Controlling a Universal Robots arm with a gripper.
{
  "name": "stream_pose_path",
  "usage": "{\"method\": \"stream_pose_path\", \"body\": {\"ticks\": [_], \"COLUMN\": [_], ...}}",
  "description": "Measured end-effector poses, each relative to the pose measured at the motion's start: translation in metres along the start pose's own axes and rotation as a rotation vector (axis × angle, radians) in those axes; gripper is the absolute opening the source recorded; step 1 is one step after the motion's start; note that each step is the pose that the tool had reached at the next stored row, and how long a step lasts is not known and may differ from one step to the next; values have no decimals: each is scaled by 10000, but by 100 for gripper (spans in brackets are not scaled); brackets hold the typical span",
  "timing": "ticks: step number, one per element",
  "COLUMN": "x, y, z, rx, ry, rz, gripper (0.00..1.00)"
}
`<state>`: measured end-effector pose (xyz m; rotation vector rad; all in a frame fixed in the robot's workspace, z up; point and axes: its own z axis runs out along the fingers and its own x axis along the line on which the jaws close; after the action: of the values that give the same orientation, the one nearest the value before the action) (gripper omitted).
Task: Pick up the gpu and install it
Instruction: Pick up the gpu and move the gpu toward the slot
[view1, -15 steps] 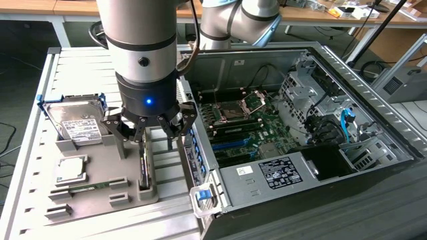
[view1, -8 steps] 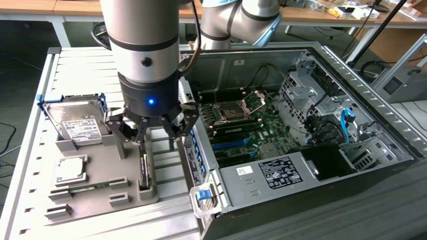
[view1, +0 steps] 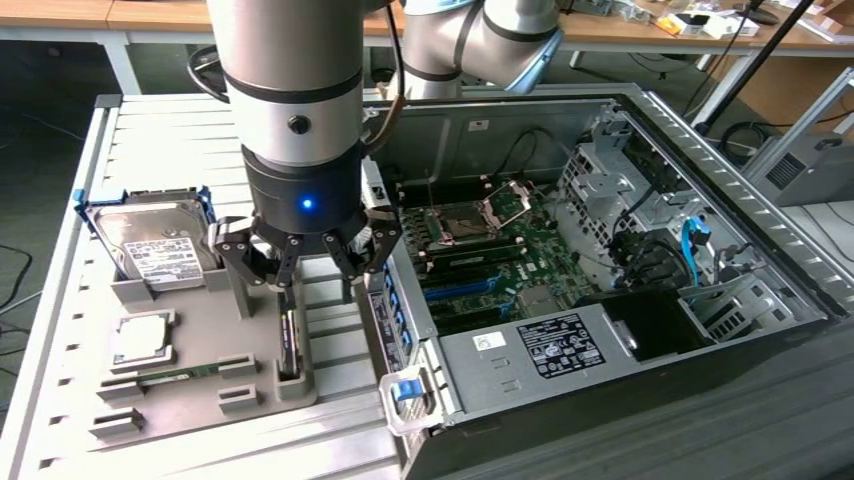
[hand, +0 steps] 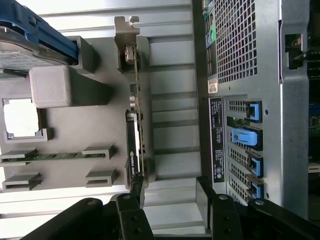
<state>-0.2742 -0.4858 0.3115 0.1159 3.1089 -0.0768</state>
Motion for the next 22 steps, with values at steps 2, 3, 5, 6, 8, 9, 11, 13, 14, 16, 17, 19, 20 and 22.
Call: {"method": "stream_pose_path", "body": {"ticks": [2, 3, 5, 6, 8, 9, 11, 13, 14, 16, 17, 19, 20, 22], "x": [-6, -9, -15, -18, -23, -26, -31, -36, -40, -47, -50, -54, -57, -61], "y": [1, 1, 2, 2, 2, 3, 3, 3, 4, 5, 5, 5, 5, 6], "z": [2, 3, 5, 6, 8, 9, 11, 12, 14, 17, 18, 20, 20, 23], "rx": [14, 22, 38, 46, 61, 67, 82, 97, 109, 130, 140, 151, 160, 175], "ry": [-1, -1, -4, -4, -4, -5, -6, -7, -8, -10, -10, -12, -12, -13], "rz": [-1, -2, -1, -2, -2, -2, -2, -3, -3, -4, -4, -5, -5, -5], "gripper": [54, 54, 54, 54, 54, 54, 54, 54, 54, 54, 54, 54, 54, 54]}}
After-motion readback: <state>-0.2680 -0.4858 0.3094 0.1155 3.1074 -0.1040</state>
